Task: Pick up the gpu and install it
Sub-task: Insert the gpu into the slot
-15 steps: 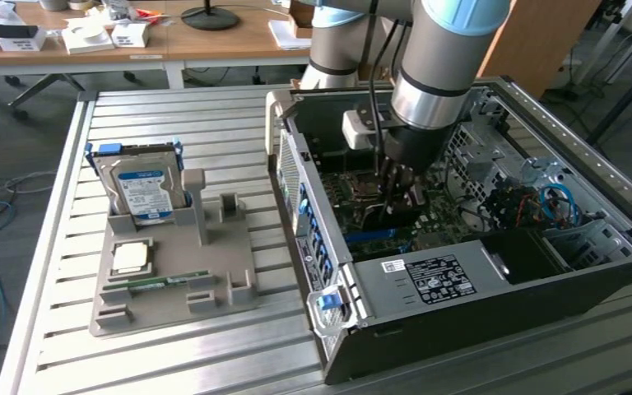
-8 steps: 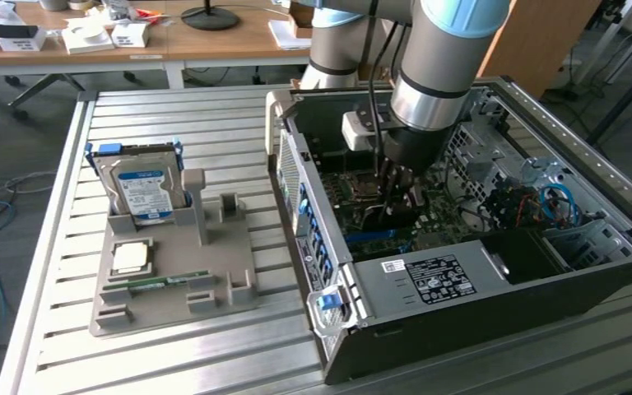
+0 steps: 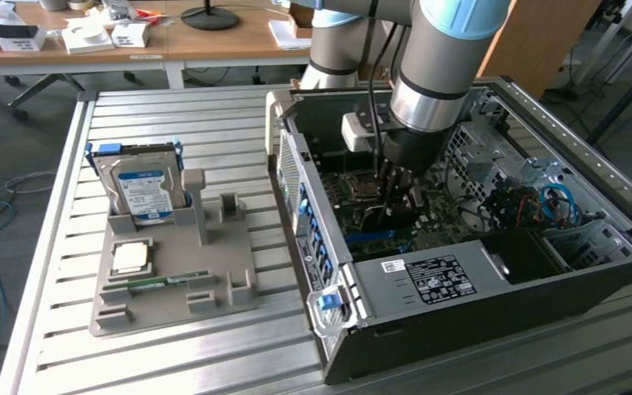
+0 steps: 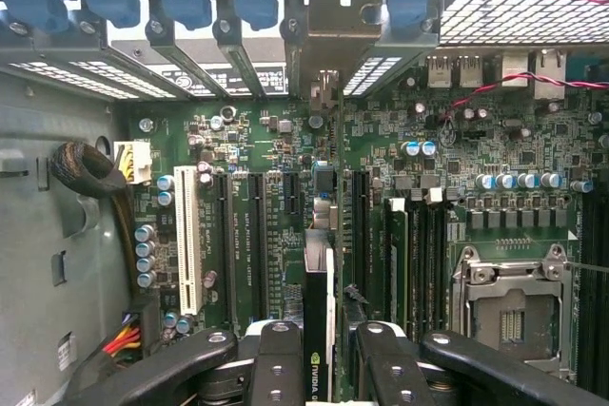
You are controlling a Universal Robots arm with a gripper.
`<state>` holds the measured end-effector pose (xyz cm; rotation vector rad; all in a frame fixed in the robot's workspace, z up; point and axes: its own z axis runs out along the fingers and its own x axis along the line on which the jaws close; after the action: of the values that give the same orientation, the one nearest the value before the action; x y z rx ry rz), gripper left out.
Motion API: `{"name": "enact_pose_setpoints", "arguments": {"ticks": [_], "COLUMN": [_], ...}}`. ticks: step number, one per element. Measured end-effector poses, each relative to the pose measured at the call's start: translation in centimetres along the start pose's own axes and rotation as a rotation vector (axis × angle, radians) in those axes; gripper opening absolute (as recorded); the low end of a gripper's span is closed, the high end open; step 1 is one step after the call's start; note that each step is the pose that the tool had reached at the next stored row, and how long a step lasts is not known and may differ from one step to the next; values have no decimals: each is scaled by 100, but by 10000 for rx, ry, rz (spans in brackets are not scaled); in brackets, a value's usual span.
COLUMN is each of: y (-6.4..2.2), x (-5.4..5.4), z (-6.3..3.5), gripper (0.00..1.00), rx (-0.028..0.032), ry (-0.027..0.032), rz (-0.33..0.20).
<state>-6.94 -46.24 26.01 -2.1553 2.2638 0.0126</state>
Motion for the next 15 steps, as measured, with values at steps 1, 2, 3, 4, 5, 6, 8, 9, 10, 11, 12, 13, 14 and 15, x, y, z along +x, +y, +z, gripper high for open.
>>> {"name": "enact_pose_setpoints", "arguments": {"ticks": [1,2,3,4,5,6,8,9,10,11,12,13,14,15], "y": [0,1,4,5,5,6,6,7,7,7,7,7,7,7], "x": [0,0,0,0,0,0,0,0,0,0,1,1,1,1], "z": [0,1,1,2,2,2,3,7,13,16,18,19,20,22], "gripper": [26,26,26,26,26,26,26,26,26,26,26,26,26,26], "rx": [0,0,0,0,0,0,0,1,2,1,0,-1,-1,0], "ry": [0,0,-1,-1,-1,0,0,-3,-6,-3,0,1,3,0], "rz": [1,1,2,2,0,0,0,1,1,0,0,0,0,1]}}
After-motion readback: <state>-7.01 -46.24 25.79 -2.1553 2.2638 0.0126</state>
